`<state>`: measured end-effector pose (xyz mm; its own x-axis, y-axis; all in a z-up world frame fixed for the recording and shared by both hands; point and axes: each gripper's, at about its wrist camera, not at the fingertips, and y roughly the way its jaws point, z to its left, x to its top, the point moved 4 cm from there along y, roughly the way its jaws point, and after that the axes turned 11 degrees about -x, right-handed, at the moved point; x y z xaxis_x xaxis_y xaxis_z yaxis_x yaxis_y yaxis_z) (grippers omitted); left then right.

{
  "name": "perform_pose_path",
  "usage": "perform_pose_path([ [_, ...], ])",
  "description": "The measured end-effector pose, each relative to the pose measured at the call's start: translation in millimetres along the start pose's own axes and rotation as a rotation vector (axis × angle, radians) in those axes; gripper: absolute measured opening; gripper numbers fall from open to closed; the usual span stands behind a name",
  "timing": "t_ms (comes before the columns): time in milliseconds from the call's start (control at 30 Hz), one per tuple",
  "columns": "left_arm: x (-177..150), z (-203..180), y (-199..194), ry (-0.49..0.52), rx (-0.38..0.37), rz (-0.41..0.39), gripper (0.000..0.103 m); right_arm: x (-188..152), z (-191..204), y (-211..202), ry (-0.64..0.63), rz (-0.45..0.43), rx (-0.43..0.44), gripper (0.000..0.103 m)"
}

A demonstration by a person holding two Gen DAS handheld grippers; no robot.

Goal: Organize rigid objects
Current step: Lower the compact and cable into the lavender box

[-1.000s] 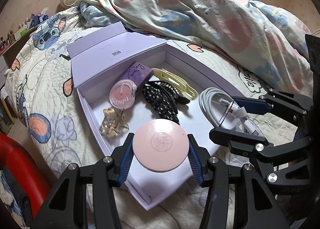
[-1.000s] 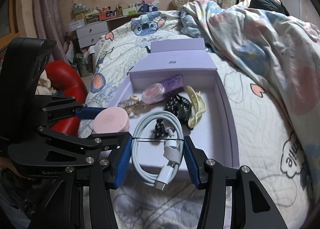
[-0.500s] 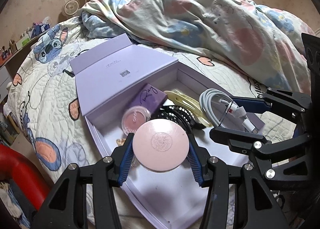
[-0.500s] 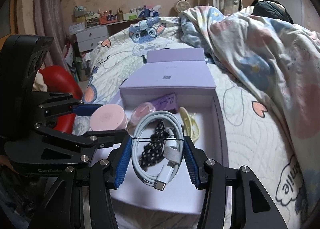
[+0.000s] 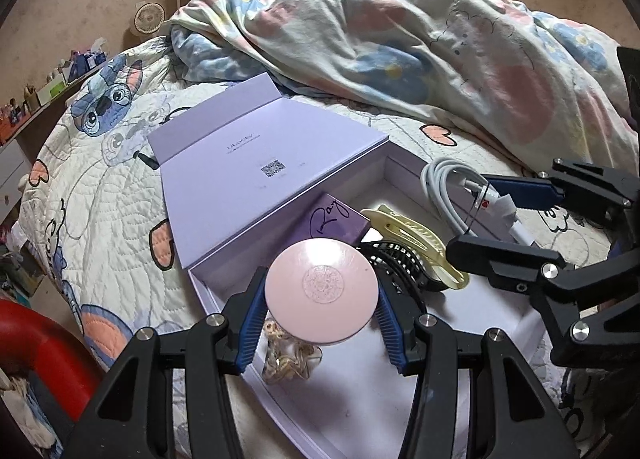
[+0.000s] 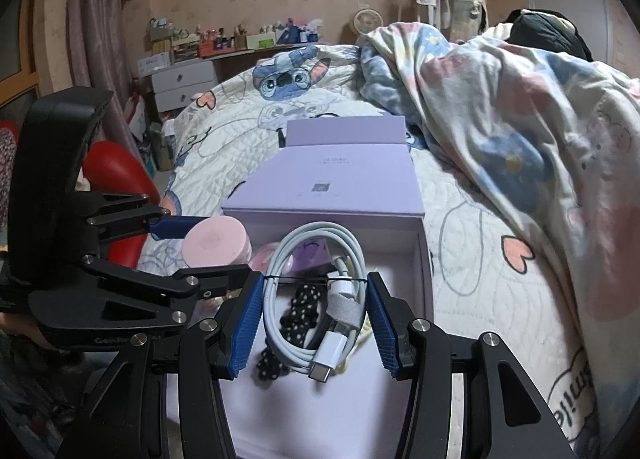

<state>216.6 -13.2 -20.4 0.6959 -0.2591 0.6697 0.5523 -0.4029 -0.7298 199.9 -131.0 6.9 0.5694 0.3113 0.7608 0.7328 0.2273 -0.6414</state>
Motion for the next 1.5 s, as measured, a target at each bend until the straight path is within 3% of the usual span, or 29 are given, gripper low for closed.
perform_pose_path([
  [300, 0.6, 14.1, 25.0, -0.023, 0.026, 0.048, 0.05, 4.8, -5.3, 22.8, -0.008, 0.029, -0.007, 0.05],
  [767, 12.5, 36.7, 41.5, -0.01, 0.101, 0.057, 0.05, 5.5, -20.4, 56.5, 0.012, 0.079, -0.037, 0.05],
  [1100, 17.7, 33.1, 50.9, 0.032, 0.099, 0.077, 0.05, 7.6, -22.3, 74.0, -0.012, 0.134, -0.066, 0.05],
  [1500, 14.1, 33.4, 50.0, 0.0, 0.07, 0.093, 0.05, 2.0, -20.0, 91.4, -0.034, 0.222, -0.059, 0.05],
])
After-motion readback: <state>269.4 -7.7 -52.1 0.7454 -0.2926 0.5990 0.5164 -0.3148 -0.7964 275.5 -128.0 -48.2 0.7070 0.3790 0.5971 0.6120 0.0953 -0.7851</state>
